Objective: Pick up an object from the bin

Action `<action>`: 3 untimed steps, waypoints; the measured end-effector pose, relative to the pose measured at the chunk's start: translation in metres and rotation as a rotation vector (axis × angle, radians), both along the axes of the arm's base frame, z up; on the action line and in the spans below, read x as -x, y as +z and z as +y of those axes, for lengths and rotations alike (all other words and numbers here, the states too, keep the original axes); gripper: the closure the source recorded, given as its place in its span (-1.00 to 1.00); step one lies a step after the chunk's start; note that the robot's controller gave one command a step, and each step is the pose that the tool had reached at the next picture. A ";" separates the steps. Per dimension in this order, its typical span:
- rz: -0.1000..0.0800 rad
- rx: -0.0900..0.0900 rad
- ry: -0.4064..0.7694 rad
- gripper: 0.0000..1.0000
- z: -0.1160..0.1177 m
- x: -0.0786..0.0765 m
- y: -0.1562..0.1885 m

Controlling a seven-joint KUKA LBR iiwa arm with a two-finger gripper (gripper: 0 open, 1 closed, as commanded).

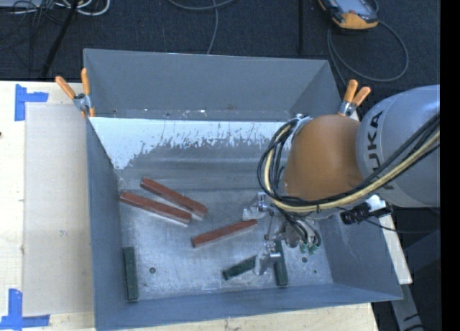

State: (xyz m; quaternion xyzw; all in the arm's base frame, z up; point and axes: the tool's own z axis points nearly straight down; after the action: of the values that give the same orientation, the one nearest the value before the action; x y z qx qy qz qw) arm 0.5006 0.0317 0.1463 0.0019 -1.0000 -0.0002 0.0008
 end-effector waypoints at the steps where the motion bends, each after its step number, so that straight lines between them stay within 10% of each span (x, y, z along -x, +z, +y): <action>1: 0.000 0.000 0.231 -1.00 0.007 0.000 0.004; 2: -0.004 -0.001 0.300 1.00 -0.002 -0.005 -0.072; 3: -0.004 -0.001 0.299 1.00 -0.002 -0.005 -0.072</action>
Offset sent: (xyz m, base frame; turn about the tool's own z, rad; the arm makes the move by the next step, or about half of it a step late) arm 0.0023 -0.0026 -0.0763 -0.3009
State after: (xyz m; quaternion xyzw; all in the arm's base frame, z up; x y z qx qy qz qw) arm 0.5053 0.0302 0.0743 0.1510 -0.9885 -0.0004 -0.0014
